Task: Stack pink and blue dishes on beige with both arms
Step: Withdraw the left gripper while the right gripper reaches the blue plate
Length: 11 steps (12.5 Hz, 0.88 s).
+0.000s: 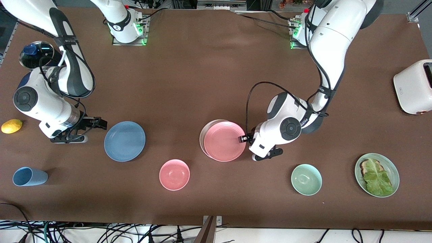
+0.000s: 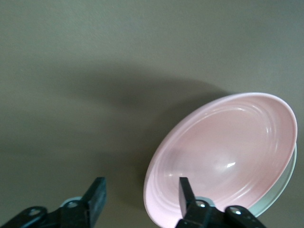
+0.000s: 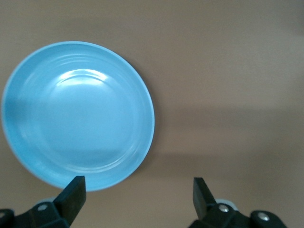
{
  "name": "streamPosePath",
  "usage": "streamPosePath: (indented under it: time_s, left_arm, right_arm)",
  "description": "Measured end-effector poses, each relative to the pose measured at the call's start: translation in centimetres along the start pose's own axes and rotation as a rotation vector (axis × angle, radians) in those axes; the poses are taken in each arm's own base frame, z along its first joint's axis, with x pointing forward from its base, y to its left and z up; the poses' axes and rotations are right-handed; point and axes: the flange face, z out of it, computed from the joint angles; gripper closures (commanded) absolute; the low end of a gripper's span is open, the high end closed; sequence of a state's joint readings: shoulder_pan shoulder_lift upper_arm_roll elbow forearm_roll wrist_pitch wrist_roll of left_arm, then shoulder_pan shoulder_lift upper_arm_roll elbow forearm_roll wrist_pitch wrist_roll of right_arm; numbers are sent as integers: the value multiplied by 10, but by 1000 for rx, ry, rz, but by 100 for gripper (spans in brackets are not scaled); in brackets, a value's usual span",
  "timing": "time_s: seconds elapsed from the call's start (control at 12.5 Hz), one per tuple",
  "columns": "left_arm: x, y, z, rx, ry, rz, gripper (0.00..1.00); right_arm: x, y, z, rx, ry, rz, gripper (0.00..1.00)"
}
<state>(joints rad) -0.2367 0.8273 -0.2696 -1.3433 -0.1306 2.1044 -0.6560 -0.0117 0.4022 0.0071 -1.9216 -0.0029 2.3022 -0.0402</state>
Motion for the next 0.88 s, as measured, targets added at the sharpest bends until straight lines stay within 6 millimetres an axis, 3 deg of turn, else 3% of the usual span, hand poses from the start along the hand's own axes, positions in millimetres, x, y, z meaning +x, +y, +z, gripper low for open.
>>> streamPosePath:
  time_s: [0.32,0.64,0.88]
  left_arm:
    - [8,-21,-24,41,-36,-25,0]
    - [16,-51,-60,103,-66,3,0]
    - [29,-89,-88,120,-109,45,0]
  right_arm:
    - [5,2,50,-1,16,1,2]
    - [9,2,63,-2,46,1,7]
    - [9,2,77,-2,46,2,13]
